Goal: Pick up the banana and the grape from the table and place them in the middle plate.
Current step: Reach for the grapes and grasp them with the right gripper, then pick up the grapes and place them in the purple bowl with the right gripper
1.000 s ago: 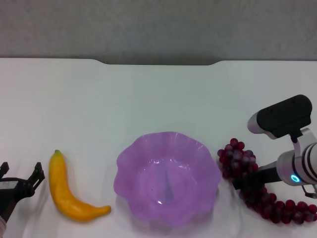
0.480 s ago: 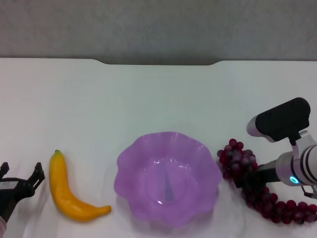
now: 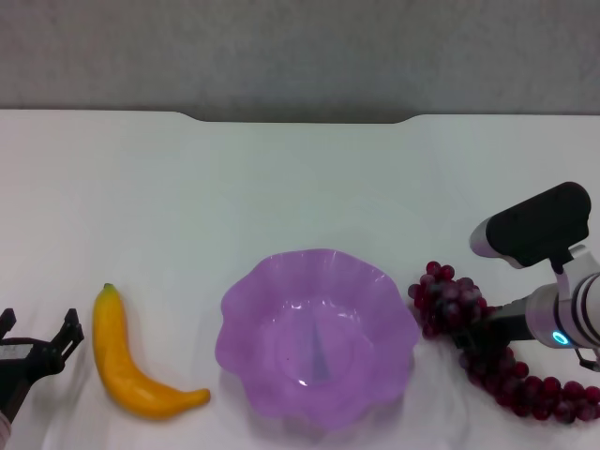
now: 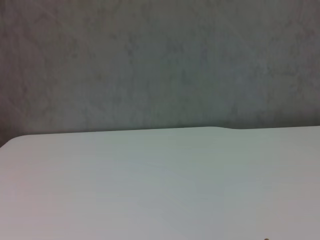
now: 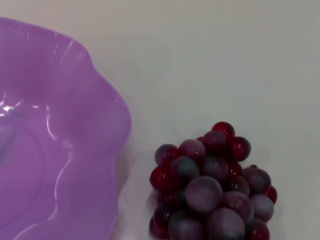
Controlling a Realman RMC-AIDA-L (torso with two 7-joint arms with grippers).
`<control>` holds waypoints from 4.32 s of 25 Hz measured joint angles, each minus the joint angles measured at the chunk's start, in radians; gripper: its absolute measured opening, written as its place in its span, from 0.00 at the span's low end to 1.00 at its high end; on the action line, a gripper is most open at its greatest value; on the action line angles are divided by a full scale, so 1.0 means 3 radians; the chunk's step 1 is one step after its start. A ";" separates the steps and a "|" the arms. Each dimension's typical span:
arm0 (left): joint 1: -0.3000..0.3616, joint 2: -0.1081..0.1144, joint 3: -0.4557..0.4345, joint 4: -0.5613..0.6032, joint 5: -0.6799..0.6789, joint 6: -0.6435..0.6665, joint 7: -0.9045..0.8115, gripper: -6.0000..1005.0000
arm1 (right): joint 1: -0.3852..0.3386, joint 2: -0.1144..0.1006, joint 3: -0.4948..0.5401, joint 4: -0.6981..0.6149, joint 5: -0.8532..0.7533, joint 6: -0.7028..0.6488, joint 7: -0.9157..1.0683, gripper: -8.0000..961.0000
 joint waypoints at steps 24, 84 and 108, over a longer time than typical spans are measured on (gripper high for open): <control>-0.0004 -0.0002 -0.0010 -0.0006 0.0000 0.0011 0.0001 0.89 | -0.0065 0.0011 -0.0105 -0.0015 -0.0032 -0.0230 0.0000 0.53; -0.0036 0.0000 -0.0010 0.0007 0.0000 0.0017 0.0001 0.89 | -0.0810 -0.0005 -0.0498 0.1836 -0.0642 -0.1160 -0.0272 0.28; -0.0057 0.0003 -0.0056 0.0007 0.0000 0.0025 0.0006 0.89 | -0.0769 0.0010 -0.1059 0.1060 -0.0398 -0.1886 -0.0181 0.26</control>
